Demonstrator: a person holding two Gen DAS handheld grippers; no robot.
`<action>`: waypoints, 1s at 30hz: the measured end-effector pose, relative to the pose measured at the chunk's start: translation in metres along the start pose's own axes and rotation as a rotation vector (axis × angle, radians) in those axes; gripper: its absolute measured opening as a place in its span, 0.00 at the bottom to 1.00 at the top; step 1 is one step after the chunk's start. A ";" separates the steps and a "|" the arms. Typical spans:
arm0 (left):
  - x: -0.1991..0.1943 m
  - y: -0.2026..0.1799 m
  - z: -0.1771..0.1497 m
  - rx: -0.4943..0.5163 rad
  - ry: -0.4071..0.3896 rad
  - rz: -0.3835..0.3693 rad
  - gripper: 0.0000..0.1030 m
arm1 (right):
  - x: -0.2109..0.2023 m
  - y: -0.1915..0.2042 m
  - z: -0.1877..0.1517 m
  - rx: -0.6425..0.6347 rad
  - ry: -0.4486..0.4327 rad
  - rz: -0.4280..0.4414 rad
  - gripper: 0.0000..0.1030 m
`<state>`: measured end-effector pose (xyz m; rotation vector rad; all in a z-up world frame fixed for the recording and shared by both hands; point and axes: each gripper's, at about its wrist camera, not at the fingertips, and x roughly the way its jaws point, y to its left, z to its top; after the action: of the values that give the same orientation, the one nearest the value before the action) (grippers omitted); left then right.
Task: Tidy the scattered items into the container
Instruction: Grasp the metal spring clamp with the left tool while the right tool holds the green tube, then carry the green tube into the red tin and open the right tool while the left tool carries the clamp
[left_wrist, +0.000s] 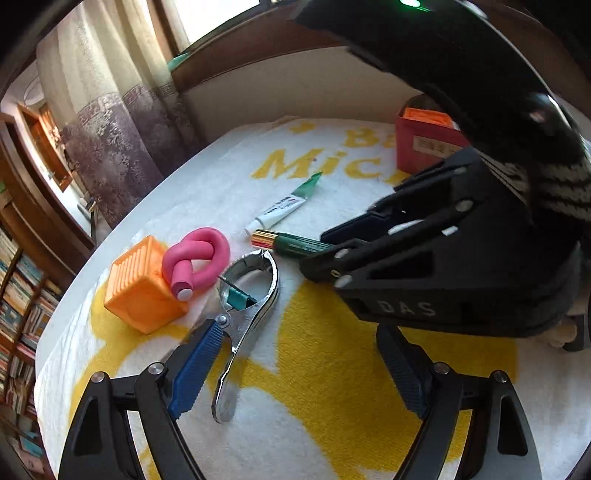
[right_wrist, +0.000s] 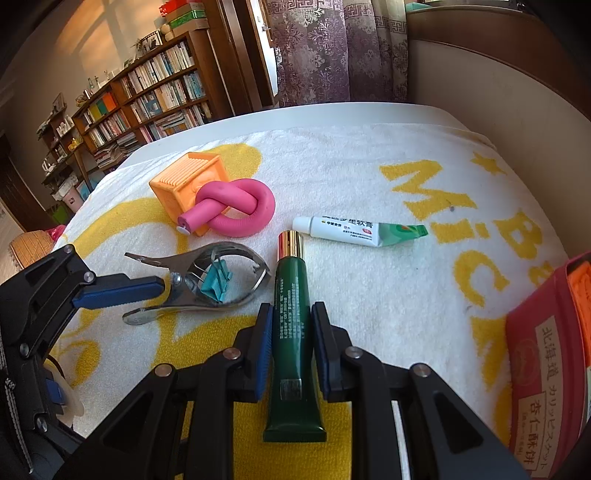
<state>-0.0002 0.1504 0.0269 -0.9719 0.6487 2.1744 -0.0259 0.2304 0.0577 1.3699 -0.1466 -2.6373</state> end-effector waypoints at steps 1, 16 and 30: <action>0.001 0.010 0.001 -0.046 0.001 -0.002 0.85 | 0.000 0.000 0.000 0.003 0.000 0.003 0.23; 0.035 0.055 0.006 -0.138 0.058 -0.079 0.79 | 0.000 -0.001 0.000 0.007 0.002 0.006 0.22; -0.013 0.045 -0.005 -0.278 -0.016 -0.029 0.39 | 0.001 -0.002 0.000 0.005 -0.004 0.008 0.22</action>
<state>-0.0246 0.1123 0.0414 -1.0961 0.3262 2.2836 -0.0263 0.2321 0.0564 1.3624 -0.1588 -2.6350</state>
